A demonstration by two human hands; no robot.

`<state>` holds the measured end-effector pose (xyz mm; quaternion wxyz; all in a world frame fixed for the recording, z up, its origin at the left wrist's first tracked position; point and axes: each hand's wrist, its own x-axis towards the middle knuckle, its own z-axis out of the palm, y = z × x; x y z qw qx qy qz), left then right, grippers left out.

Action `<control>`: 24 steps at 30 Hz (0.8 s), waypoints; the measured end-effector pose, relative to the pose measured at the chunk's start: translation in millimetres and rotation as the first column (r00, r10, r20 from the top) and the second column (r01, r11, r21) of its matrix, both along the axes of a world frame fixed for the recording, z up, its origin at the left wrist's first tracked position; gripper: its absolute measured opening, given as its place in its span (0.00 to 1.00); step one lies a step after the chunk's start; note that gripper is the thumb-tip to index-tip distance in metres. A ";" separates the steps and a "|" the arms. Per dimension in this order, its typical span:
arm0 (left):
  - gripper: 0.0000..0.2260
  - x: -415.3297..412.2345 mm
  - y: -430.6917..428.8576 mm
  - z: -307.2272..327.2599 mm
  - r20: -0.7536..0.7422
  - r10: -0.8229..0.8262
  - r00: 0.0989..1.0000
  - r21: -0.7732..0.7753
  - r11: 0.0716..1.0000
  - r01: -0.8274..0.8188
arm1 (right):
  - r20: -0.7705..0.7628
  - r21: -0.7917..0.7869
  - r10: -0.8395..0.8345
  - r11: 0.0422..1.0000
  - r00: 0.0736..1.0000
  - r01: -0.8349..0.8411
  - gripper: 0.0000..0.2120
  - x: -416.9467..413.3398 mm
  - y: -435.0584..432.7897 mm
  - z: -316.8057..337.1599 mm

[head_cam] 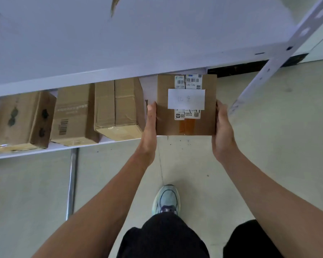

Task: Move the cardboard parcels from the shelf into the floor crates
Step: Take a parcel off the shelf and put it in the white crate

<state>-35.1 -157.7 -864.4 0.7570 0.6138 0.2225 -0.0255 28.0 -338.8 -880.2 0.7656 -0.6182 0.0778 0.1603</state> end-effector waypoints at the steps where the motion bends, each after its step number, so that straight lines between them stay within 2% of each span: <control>1: 0.19 -10.7 -2.6 14.3 -0.015 0.011 1.000 -0.023 1.000 -0.011 | -0.008 -0.011 0.006 1.000 1.000 -0.006 0.26 -10.4 -2.9 13.2; 3: 0.24 -33.8 -6.8 47.0 -0.045 0.030 0.999 -0.027 0.999 -0.031 | -0.025 -0.035 0.026 0.999 0.999 -0.027 0.26 -31.9 -8.6 43.4; 6: 0.22 -74.5 -14.3 101.6 -0.096 0.039 0.995 0.019 0.999 -0.037 | -0.082 -0.034 0.065 0.997 0.995 -0.068 0.27 -67.8 -15.8 95.1; 9: 0.29 -123.5 -25.6 165.6 -0.166 0.055 0.985 0.026 0.998 -0.051 | -0.137 -0.042 0.106 0.993 0.985 -0.112 0.28 -110.3 -23.9 151.5; 17: 0.31 -247.5 -45.0 329.4 -0.261 0.112 0.959 0.011 0.994 -0.113 | -0.177 -0.108 0.255 0.955 0.951 -0.276 0.31 -214.2 -32.1 307.5; 21: 0.30 -299.0 -35.4 416.9 -0.242 0.177 0.954 0.021 0.984 -0.177 | -0.155 -0.095 0.345 0.927 0.926 -0.362 0.30 -249.6 -18.3 398.9; 24: 0.24 -330.7 -19.2 477.8 -0.201 0.257 0.945 0.028 0.966 -0.257 | -0.124 -0.098 0.406 0.903 0.905 -0.419 0.30 -268.7 4.4 464.0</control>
